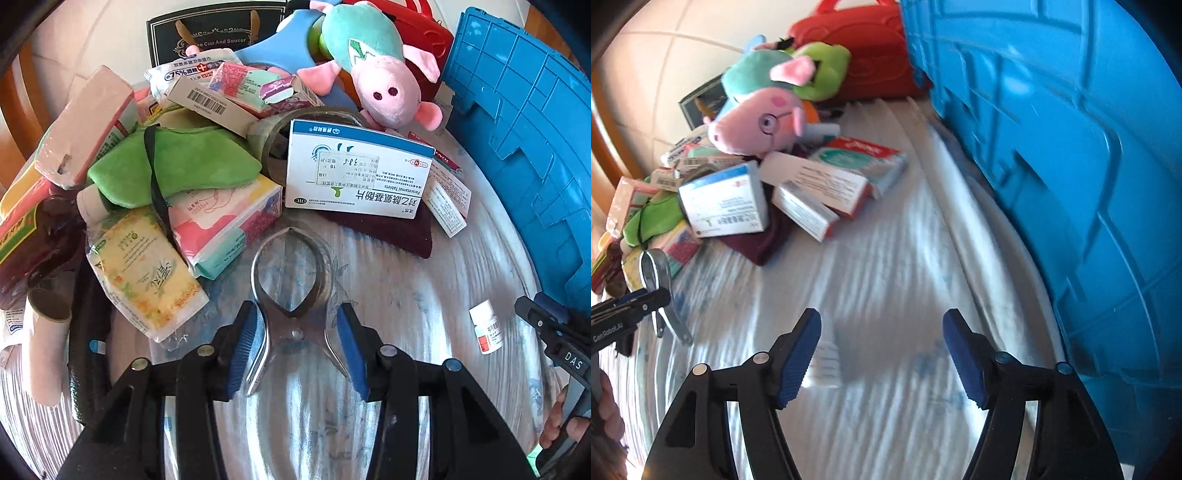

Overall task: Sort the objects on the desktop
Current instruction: 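Lift the metal clip and white pill bottle off the bed with both tools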

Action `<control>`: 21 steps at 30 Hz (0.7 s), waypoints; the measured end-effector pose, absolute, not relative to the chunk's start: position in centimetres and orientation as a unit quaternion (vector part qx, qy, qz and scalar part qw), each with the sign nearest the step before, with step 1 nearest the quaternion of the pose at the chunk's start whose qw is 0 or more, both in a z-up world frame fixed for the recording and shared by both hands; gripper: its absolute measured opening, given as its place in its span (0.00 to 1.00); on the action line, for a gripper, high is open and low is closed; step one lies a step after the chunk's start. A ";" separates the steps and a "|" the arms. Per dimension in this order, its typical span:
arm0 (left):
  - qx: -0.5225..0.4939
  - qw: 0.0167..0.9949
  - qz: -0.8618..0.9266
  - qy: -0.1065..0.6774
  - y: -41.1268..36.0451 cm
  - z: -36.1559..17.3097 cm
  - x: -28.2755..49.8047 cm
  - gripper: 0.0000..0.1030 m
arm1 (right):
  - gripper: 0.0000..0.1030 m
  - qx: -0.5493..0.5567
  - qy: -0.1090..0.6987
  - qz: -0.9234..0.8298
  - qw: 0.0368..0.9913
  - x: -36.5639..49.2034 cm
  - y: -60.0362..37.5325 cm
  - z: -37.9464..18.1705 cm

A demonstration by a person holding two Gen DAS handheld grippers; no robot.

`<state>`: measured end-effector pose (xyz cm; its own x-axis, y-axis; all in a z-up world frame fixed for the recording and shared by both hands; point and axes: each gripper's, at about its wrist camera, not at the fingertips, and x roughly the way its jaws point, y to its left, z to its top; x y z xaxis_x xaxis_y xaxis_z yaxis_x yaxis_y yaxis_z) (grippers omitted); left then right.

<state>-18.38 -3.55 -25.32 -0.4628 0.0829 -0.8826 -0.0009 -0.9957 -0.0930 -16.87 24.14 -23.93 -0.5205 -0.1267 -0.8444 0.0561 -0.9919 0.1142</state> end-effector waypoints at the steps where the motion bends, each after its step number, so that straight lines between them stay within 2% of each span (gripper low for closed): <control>1: -0.520 0.026 0.853 -0.038 -3.5 -25.5 -18.6 0.53 | 0.67 0.494 -0.041 -0.867 0.052 -17.2 24.3 -24.3; 5: -0.527 0.022 0.849 -0.035 -3.0 -26.1 -19.0 0.66 | 0.67 0.510 -0.053 -0.856 0.066 -16.8 23.8 -25.1; 11: -0.560 0.001 0.828 -0.018 -2.0 -28.5 -21.3 0.66 | 0.68 0.522 0.006 -0.846 0.111 -17.3 19.6 -26.2; 13: -0.551 -0.008 0.835 0.010 -1.2 -28.8 -21.3 0.74 | 0.68 0.532 0.014 -0.839 0.117 -17.7 18.6 -27.3; 14: -0.544 -0.011 0.839 0.017 -0.9 -28.8 -21.2 0.82 | 0.74 0.539 0.014 -0.834 0.121 -17.8 18.2 -28.0; 15: -0.539 -0.018 0.842 0.018 -1.0 -28.9 -21.1 0.86 | 0.82 0.523 0.020 -0.843 0.122 -17.6 17.8 -27.9; 17: -0.541 -0.023 0.841 -0.013 -2.1 -29.4 -21.0 0.96 | 0.93 0.514 0.020 -0.848 0.131 -17.4 17.4 -28.5; 19: -0.533 -0.021 0.846 -0.008 -2.3 -29.3 -20.7 0.96 | 0.93 0.505 0.035 -0.853 0.126 -17.0 17.0 -28.9; 21: -0.528 -0.010 0.849 -0.002 -2.1 -28.8 -20.1 0.75 | 0.83 0.504 0.057 -0.854 0.111 -16.7 16.5 -29.0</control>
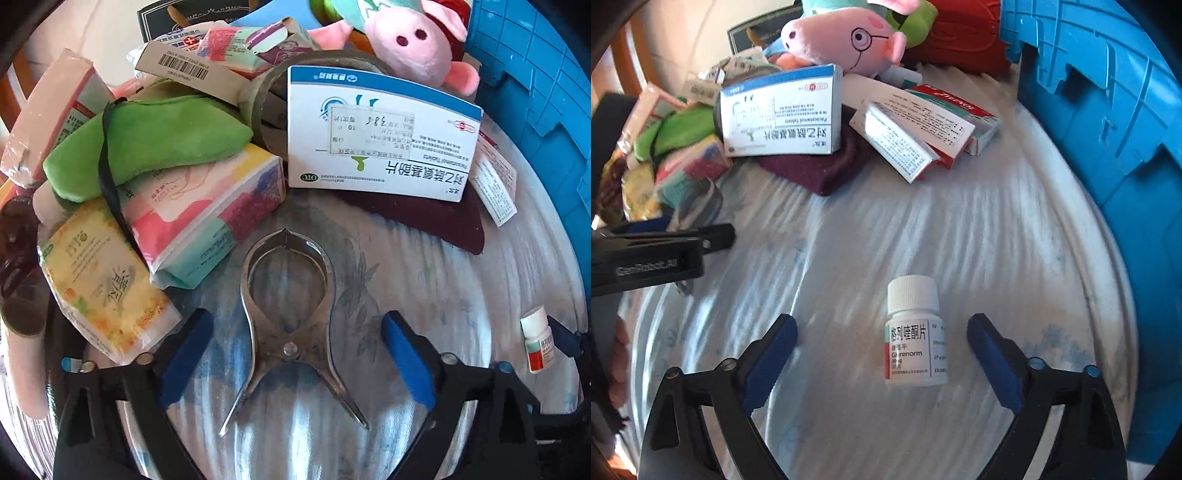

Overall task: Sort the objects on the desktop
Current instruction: 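Lift the metal clip and white pill bottle off the bed with both tools, then carry the clip and pill bottle over the blue crate with both tools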

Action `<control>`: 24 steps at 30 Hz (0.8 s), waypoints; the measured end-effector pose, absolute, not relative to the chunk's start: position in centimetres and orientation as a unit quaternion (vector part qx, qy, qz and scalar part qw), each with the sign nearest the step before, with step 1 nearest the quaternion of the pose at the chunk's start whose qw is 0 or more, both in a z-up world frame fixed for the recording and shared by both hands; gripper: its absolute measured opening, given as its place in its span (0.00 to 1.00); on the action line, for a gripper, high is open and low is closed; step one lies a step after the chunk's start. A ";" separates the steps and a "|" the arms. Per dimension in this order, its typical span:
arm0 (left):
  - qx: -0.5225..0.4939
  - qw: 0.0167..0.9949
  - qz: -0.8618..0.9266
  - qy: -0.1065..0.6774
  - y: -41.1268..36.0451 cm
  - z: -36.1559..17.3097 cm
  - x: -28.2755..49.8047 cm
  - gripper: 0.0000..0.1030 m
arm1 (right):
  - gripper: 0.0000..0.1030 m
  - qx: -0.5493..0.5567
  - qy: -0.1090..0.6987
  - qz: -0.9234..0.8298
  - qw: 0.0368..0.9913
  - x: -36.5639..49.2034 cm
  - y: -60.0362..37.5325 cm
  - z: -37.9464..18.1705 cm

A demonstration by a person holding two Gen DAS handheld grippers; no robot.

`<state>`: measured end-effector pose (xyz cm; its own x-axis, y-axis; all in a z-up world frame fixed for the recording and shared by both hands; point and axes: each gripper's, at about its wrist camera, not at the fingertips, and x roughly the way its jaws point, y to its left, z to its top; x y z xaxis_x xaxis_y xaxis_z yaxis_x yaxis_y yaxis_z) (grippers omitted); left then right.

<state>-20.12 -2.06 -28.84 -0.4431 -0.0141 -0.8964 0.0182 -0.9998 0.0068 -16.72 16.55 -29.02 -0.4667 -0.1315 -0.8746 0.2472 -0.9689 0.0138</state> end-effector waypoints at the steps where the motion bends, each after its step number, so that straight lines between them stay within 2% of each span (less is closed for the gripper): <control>1: 0.525 0.002 -0.851 -0.003 -1.8 -28.4 -19.8 0.49 | 0.64 0.500 0.056 -0.858 0.105 -16.5 16.7 -28.8; 2: 0.528 -0.002 -0.849 -0.008 -1.6 -28.1 -19.5 0.37 | 0.39 0.499 0.054 -0.859 0.102 -16.3 16.8 -28.5; 3: 0.531 -0.003 -0.847 -0.012 -1.4 -28.0 -19.2 0.36 | 0.27 0.502 0.052 -0.858 0.097 -16.2 16.9 -28.4; 8: 0.523 0.015 -0.850 -0.053 0.1 -26.8 -17.1 0.36 | 0.27 0.502 0.062 -0.857 0.095 -15.4 16.9 -28.2; 14: 0.488 0.004 -0.872 -0.035 1.3 -22.8 -15.2 0.36 | 0.27 0.456 0.062 -0.882 0.106 -14.2 16.7 -24.7; 24: 0.392 -0.006 -0.920 -0.012 1.6 -13.8 -13.4 0.36 | 0.27 0.332 0.041 -0.935 0.121 -13.7 16.3 -14.0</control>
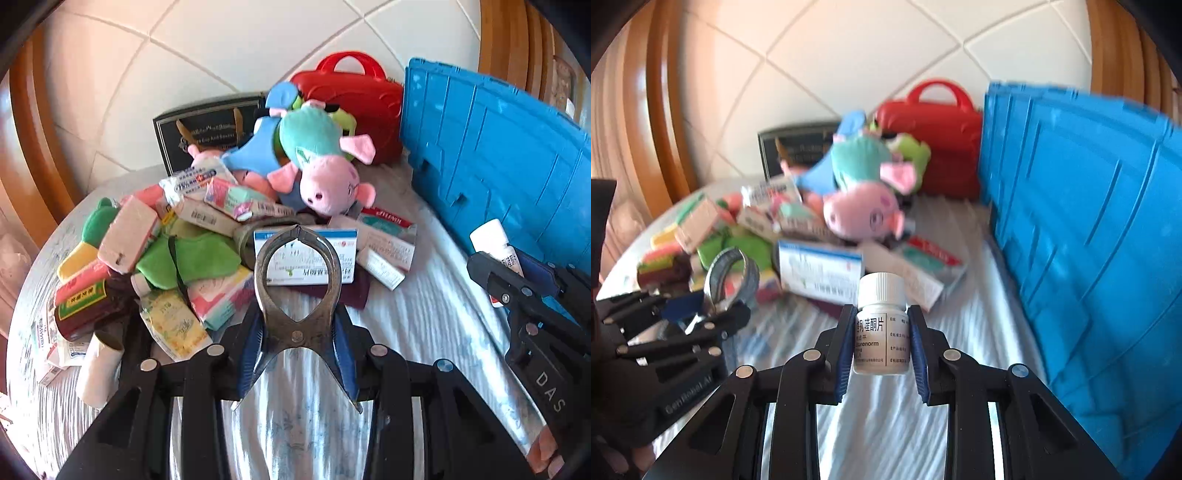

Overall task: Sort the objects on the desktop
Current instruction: 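Carry the clip and pill bottle over the blue crate with both tools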

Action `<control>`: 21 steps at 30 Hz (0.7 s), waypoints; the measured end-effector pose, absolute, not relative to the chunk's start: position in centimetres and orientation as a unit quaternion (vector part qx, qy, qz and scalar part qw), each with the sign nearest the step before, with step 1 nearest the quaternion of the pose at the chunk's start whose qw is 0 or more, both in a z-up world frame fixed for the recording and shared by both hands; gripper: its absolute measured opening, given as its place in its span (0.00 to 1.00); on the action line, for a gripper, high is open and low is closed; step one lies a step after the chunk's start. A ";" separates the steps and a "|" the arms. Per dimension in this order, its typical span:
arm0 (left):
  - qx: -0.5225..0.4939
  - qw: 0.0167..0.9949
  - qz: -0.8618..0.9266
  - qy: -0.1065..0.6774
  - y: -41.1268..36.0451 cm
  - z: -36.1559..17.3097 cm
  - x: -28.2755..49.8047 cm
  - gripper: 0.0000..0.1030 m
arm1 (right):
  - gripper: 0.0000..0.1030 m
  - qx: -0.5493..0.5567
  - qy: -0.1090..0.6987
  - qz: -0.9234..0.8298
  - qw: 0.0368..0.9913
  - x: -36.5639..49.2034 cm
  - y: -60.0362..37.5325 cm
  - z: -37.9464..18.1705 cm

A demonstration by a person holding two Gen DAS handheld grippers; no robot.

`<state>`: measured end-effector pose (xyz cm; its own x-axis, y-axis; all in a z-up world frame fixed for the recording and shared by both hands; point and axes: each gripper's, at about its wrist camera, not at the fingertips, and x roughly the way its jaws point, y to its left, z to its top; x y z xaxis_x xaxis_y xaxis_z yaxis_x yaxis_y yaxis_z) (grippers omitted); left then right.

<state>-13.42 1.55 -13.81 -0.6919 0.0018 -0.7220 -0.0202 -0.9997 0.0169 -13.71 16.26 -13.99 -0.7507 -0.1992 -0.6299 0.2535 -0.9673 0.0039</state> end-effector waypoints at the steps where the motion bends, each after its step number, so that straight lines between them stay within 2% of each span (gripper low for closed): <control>1: -0.380 0.007 0.925 0.011 2.0 -12.7 -13.2 0.36 | 0.27 0.317 0.041 -0.940 0.122 -13.6 16.3 -12.9; 10: -0.296 0.035 0.954 0.026 5.9 -4.9 -11.6 0.36 | 0.27 0.203 0.046 -0.972 0.109 -10.7 18.7 -3.3; 21: -0.256 0.140 0.955 0.051 17.8 1.2 -12.0 0.36 | 0.27 0.167 0.029 -0.985 0.017 -8.8 29.0 3.3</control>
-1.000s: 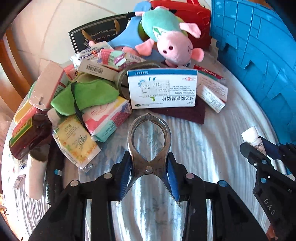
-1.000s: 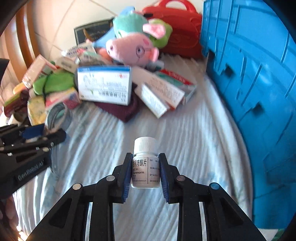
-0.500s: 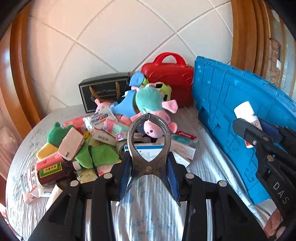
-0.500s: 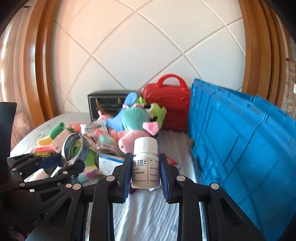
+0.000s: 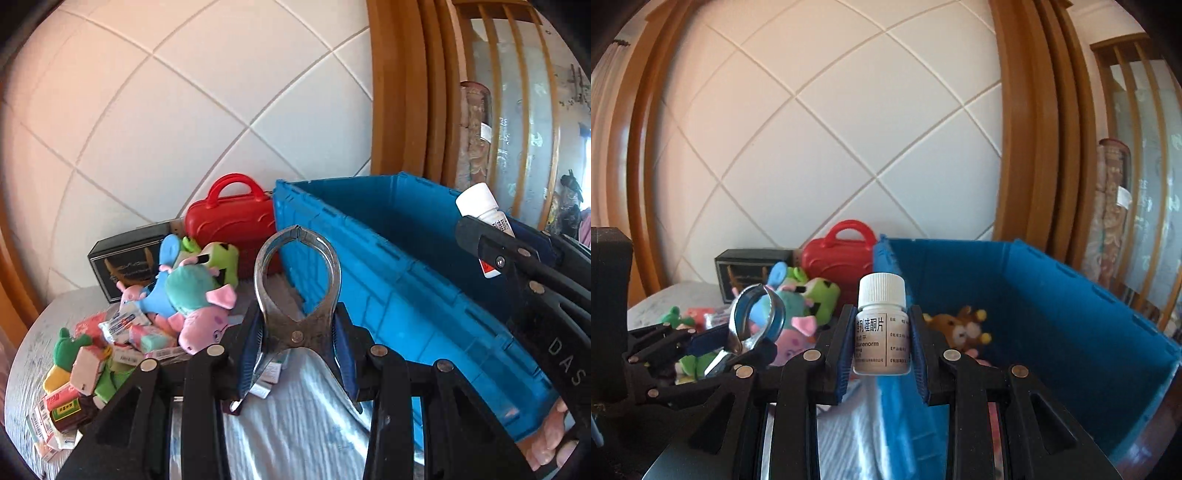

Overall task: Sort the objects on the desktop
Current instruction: 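Carry the clip and pill bottle over the blue crate with both tools, then open both tools to drop the clip and pill bottle into the crate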

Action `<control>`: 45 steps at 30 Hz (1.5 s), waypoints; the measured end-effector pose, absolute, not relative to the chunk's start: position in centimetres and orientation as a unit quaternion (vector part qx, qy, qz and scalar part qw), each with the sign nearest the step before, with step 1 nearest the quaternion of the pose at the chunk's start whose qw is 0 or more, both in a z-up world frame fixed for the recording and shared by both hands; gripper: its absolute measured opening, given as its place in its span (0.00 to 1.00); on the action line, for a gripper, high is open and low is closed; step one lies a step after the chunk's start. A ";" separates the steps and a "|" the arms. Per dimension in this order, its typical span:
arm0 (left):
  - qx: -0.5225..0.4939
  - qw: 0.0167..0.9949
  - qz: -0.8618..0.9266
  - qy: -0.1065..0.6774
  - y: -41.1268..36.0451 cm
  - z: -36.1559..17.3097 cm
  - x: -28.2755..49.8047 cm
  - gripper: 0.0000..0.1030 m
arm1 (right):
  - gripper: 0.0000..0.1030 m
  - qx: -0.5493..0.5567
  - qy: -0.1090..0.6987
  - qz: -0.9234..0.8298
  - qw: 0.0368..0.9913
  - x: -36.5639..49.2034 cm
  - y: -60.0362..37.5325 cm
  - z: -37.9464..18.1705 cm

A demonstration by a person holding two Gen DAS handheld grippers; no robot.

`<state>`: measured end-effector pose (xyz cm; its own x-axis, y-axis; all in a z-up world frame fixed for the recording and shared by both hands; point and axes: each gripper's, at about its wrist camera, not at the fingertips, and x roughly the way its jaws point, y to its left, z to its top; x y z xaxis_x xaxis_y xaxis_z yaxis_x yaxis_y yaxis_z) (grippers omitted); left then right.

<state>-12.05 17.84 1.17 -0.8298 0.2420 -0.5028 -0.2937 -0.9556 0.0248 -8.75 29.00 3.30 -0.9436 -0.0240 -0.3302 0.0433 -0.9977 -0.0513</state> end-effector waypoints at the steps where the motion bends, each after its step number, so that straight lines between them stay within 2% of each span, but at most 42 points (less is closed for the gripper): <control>1: -0.254 0.151 0.954 0.051 19.1 1.6 -12.2 0.36 | 0.27 0.169 0.026 -0.985 0.003 -8.9 30.4 3.6; 3: -0.257 0.165 0.951 0.054 21.5 2.2 -12.6 0.36 | 0.27 0.186 -0.031 -0.981 0.035 -9.2 33.4 4.1; 5: -0.258 0.178 0.948 0.051 23.5 2.8 -13.0 0.36 | 0.27 0.192 -0.007 -0.981 -0.014 -9.1 34.7 4.7; 15: -0.284 0.229 0.929 0.059 31.9 4.8 -14.4 0.36 | 0.27 0.204 0.014 -0.975 -0.092 -9.7 42.9 5.6; 24: -0.349 0.247 0.900 0.091 36.8 1.8 -15.5 0.36 | 0.27 0.229 0.006 -0.968 -0.103 -10.5 46.4 3.1; 27: -0.362 0.248 0.895 0.078 36.6 1.6 -16.0 0.36 | 0.27 0.234 0.009 -0.966 -0.107 -10.5 46.7 2.4; 31: -0.364 0.268 0.883 0.131 38.2 1.0 -15.4 0.36 | 0.27 0.239 0.010 -0.963 -0.125 -10.7 47.3 1.7; 35: -0.359 0.280 0.873 0.173 39.4 0.8 -14.7 0.47 | 0.27 0.246 0.018 -0.958 -0.144 -11.0 47.9 1.0; 41: -0.367 0.280 0.872 0.164 39.2 0.9 -14.9 0.56 | 0.27 0.261 0.013 -0.953 -0.155 -11.4 49.2 0.2; 43: -0.369 0.279 0.872 0.163 39.3 0.9 -14.9 0.57 | 0.31 0.264 0.009 -0.952 -0.157 -11.4 49.5 0.1; 45: -0.367 0.276 0.873 0.166 39.4 0.8 -14.8 0.57 | 0.53 0.265 0.007 -0.951 -0.161 -11.3 49.7 0.0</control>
